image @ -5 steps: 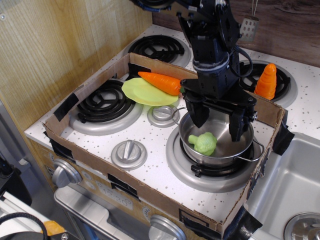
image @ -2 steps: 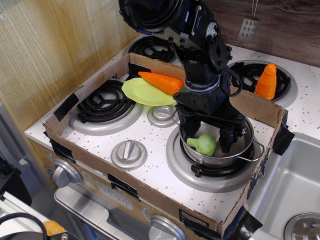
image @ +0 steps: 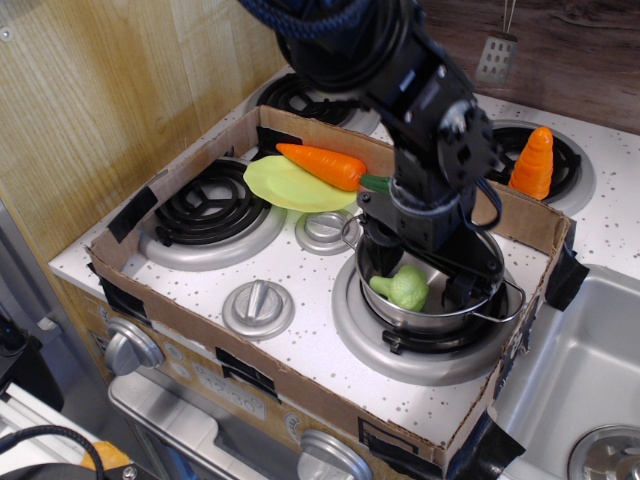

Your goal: Take broccoli out of pan

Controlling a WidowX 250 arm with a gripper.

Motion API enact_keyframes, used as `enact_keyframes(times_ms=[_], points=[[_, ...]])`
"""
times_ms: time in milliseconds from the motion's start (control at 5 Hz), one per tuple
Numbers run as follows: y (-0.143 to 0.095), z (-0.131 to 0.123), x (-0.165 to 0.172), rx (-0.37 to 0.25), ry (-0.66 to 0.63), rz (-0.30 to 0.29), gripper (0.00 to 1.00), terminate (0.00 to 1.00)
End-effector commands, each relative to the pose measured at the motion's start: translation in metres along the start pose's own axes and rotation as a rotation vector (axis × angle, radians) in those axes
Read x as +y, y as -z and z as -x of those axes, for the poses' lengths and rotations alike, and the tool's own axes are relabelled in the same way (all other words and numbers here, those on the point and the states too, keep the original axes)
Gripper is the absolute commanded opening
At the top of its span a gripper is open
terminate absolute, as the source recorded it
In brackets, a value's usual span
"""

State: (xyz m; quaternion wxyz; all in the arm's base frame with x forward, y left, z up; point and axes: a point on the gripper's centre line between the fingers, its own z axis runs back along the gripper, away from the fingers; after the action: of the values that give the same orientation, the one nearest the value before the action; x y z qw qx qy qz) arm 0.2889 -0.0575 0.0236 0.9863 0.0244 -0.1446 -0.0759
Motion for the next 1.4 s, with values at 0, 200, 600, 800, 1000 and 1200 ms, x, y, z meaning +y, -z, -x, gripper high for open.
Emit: enact_keyframes(times_ms=[0,200,600,800,1000,1200], points=[[-0.008,-0.006,-0.003,-0.026,-0.014,0.01,0.0,0.0],[-0.017,-0.013,-0.002,0.003,-0.011,0.037,0.0,0.0],[-0.05,-0.029,0.006,0.017,-0.107,0.086,0.0,0.0],[-0.075,-0.034,0.012,0.037,-0.182,0.102,0.0,0.0],[-0.09,-0.027,0.039,0.006,-0.211,0.066,0.0,0.0],[-0.091,-0.01,0.077,-0.026,-0.183,0.019,0.0,0.0]])
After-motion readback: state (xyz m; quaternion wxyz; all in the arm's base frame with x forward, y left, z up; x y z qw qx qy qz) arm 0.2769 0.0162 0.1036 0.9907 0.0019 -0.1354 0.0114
